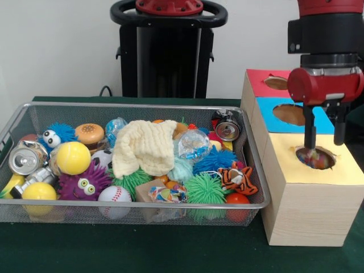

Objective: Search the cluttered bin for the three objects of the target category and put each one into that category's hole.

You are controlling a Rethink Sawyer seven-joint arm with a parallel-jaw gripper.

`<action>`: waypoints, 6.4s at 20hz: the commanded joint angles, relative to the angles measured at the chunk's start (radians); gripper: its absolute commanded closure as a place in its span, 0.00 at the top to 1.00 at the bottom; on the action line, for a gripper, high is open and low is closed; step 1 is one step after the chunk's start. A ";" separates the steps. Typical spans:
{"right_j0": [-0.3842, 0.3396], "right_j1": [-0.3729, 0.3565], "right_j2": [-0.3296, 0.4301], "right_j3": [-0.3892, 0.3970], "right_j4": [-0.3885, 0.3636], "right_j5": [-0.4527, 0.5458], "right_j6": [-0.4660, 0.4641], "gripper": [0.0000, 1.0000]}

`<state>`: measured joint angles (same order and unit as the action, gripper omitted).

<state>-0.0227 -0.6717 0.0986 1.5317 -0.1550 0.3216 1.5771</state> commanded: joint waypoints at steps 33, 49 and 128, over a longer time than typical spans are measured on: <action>-0.038 -0.038 -0.075 0.142 0.128 -0.083 0.285 1.00; -0.179 -0.109 -0.035 0.247 0.170 -0.177 0.219 1.00; -0.403 0.135 0.152 0.066 -0.064 -0.209 0.102 1.00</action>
<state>-0.4181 -0.5924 0.1868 1.6470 -0.1903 0.1723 1.5773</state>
